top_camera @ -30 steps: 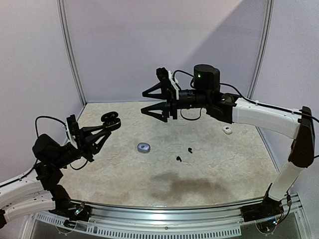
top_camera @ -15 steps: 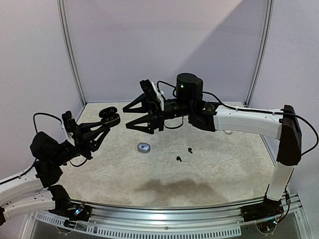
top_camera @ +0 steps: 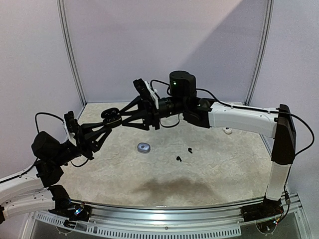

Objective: Insert the wireless bluetooth earbuds into the charging case
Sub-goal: Pass from the left arm to the right, then pass from the right arm to the left, then pick up the right earbud from the center of the board, then insert the right earbud into the right side groove of the charging case.

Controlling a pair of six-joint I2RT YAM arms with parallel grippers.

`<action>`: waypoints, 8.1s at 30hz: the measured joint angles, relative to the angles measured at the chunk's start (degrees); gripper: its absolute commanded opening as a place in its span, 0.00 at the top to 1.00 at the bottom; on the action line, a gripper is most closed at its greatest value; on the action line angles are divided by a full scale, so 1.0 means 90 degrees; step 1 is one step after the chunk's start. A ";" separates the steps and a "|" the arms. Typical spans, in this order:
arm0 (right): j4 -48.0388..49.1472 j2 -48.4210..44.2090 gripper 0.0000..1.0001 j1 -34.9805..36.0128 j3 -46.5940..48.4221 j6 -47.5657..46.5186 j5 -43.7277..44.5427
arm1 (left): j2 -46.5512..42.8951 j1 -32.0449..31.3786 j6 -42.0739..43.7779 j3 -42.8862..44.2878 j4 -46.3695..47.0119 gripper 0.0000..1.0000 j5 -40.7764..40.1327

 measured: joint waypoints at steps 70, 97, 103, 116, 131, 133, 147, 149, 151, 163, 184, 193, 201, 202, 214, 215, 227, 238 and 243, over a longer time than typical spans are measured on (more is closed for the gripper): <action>-0.1270 0.0104 0.95 0.0153 0.0488 -0.0702 -0.0041 | 0.0374 -0.0381 0.0092 0.0187 -0.0153 0.83 -0.0466; -0.2708 -0.0097 0.46 -0.0330 0.0432 -0.0231 0.1549 | 0.0192 -0.0393 0.0036 0.0185 -0.0250 1.00 -0.1122; -0.5581 0.0372 0.51 -0.0614 0.1838 0.0534 0.4449 | 0.0121 -0.0393 0.0036 0.0036 -0.0279 1.00 -0.1379; -0.8903 0.2878 0.52 -0.0648 0.2871 0.1919 0.5889 | 0.0104 -0.0393 0.0044 -0.0078 -0.0340 1.00 -0.1409; -0.9513 0.3024 0.62 -0.0648 0.2902 0.2548 0.5894 | 0.0097 -0.0393 0.0046 -0.0117 -0.0350 1.00 -0.1370; -0.9517 0.3036 0.62 -0.0648 0.2902 0.2579 0.5899 | 0.0066 -0.0393 0.0046 -0.0119 -0.0357 1.00 -0.1355; -0.9556 0.3191 0.72 -0.0648 0.2708 0.2686 0.6135 | 0.0034 -0.0393 0.0073 -0.0124 -0.0386 1.00 -0.1277; -0.9559 0.3196 0.73 -0.0648 0.2674 0.2696 0.6135 | 0.0036 -0.0393 0.0085 -0.0124 -0.0386 1.00 -0.1275; -0.9556 0.3196 0.74 -0.0648 0.2659 0.2698 0.6132 | 0.0036 -0.0393 0.0117 -0.0124 -0.0386 1.00 -0.1268; -0.9522 0.3164 1.00 -0.0644 0.2652 0.2659 0.6171 | 0.0036 -0.0393 0.0192 -0.0124 -0.0386 1.00 -0.1263; 0.0704 -0.1921 1.00 0.0542 -0.1353 -0.0197 0.3847 | 0.0192 -0.0408 0.0481 -0.0124 -0.0330 1.00 -0.1263; 0.1178 -0.1258 1.00 0.0719 -0.1515 -0.1141 0.2824 | 0.0209 -0.0459 0.0874 -0.0124 -0.0253 1.00 -0.1015; 0.1035 -0.1134 1.00 0.0828 -0.1333 -0.1722 0.2642 | 0.0209 -0.0476 0.0882 -0.0124 -0.0192 1.00 -0.0950; 0.1010 -0.1088 1.00 0.0831 -0.1302 -0.1783 0.2647 | 0.0209 -0.0476 0.0882 -0.0124 -0.0187 1.00 -0.0947; 0.0583 -0.0896 1.00 0.0831 -0.1178 -0.2234 0.2895 | 0.0243 -0.0478 0.0879 -0.0124 -0.0204 1.00 -0.0952; 0.0576 -0.0896 1.00 0.0831 -0.1175 -0.2256 0.2929 | 0.0243 -0.0478 0.0879 -0.0124 -0.0204 1.00 -0.0954; 0.0389 -0.0896 0.94 0.0845 -0.1132 -0.2458 0.3160 | 0.0250 -0.0478 0.0879 -0.0124 -0.0194 1.00 -0.1054; 0.0250 -0.0767 0.80 0.0860 -0.0937 -0.2596 0.3400 | 0.0250 -0.0478 0.0879 -0.0124 -0.0197 1.00 -0.1248; 0.0197 -0.0733 0.79 0.0899 -0.0891 -0.2630 0.3538 | 0.0253 -0.0478 0.0879 -0.0124 -0.0206 1.00 -0.1287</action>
